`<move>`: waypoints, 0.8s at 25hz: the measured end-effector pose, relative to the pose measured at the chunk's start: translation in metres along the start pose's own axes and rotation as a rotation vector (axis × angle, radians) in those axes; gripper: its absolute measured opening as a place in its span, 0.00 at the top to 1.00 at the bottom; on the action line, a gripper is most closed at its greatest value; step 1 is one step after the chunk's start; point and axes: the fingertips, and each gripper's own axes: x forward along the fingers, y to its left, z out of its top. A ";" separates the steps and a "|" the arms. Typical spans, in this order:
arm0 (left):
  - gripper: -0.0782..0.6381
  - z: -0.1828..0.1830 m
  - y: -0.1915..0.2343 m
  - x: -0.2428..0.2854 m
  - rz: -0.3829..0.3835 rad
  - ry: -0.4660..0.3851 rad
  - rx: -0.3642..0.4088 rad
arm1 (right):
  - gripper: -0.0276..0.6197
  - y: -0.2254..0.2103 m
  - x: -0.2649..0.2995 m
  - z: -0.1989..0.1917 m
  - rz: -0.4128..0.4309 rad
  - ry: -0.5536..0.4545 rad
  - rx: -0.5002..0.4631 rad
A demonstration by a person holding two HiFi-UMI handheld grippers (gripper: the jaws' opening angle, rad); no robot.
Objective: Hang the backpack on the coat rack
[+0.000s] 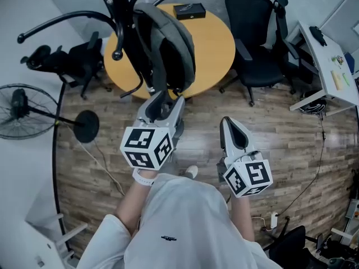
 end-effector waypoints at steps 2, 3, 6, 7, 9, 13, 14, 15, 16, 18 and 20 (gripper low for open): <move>0.61 -0.006 -0.004 -0.005 -0.023 0.020 0.019 | 0.96 -0.003 -0.001 0.003 -0.007 -0.007 -0.007; 0.62 -0.009 -0.007 -0.007 -0.037 0.031 0.029 | 0.95 -0.005 -0.001 0.005 -0.011 -0.010 -0.012; 0.64 -0.022 -0.015 -0.014 -0.079 0.060 0.051 | 0.95 -0.011 -0.003 0.010 -0.026 -0.020 -0.030; 0.66 -0.026 -0.016 -0.017 -0.086 0.063 0.053 | 0.95 -0.013 -0.004 0.011 -0.032 -0.022 -0.038; 0.70 -0.030 -0.015 -0.024 -0.072 0.048 0.053 | 0.95 -0.017 -0.006 0.011 -0.043 -0.022 -0.048; 0.77 -0.035 -0.017 -0.032 -0.057 0.024 0.054 | 0.95 -0.023 -0.010 0.015 -0.062 -0.036 -0.042; 0.79 -0.037 -0.018 -0.033 -0.057 0.025 0.055 | 0.95 -0.023 -0.011 0.015 -0.063 -0.035 -0.044; 0.82 -0.039 -0.019 -0.034 -0.059 0.028 0.055 | 0.95 -0.022 -0.011 0.014 -0.062 -0.033 -0.046; 0.87 -0.042 -0.021 -0.035 -0.067 0.035 0.049 | 0.95 -0.022 -0.011 0.014 -0.060 -0.031 -0.049; 0.87 -0.048 -0.026 -0.036 -0.089 0.051 0.029 | 0.95 -0.021 -0.012 0.012 -0.062 -0.027 -0.056; 0.87 -0.047 -0.028 -0.037 -0.096 0.045 0.035 | 0.95 -0.021 -0.012 0.012 -0.065 -0.025 -0.066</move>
